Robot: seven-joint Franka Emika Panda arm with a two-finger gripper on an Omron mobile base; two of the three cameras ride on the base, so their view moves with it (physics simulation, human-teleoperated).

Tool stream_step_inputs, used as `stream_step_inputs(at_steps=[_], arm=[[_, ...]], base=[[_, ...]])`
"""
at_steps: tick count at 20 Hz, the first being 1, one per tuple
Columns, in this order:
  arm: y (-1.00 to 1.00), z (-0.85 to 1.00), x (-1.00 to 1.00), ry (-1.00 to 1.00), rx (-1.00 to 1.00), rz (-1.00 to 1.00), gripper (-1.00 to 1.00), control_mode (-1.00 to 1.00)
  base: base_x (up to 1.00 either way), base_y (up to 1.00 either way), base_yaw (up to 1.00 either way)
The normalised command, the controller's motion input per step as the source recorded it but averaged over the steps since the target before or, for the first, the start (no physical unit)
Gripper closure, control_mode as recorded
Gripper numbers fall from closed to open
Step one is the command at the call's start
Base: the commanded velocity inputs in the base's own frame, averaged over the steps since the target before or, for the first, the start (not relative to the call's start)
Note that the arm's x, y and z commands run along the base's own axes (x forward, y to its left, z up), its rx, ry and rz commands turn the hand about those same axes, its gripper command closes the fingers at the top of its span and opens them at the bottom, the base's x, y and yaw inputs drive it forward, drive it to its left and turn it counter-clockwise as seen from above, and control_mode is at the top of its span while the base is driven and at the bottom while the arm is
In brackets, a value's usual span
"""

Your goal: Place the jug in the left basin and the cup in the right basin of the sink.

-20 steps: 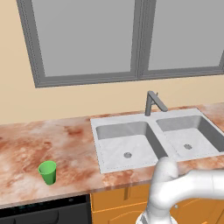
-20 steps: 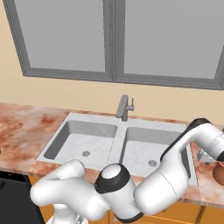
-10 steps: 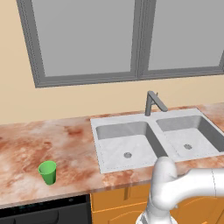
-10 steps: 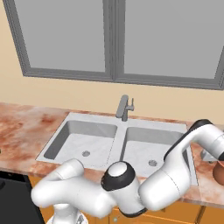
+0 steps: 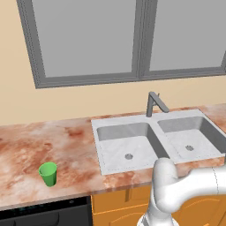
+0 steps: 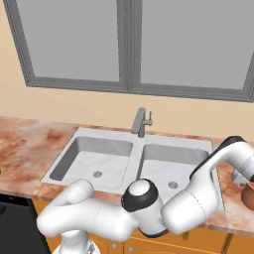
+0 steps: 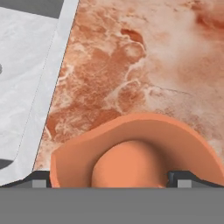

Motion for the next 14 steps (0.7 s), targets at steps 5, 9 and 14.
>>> stream_step_inputs(at_steps=[5,9,14], arm=[[-0.04,-0.24,0.00,0.02,0.00,0.00,-1.00,-1.00],[0.00,-0.25,0.01,0.03,0.00,0.00,-1.00,-1.00],[0.00,-0.19,0.00,0.01,0.00,0.00,1.00,-1.00]], base=[[0.00,0.00,0.00],[0.00,0.00,0.00],[0.00,0.00,0.00]])
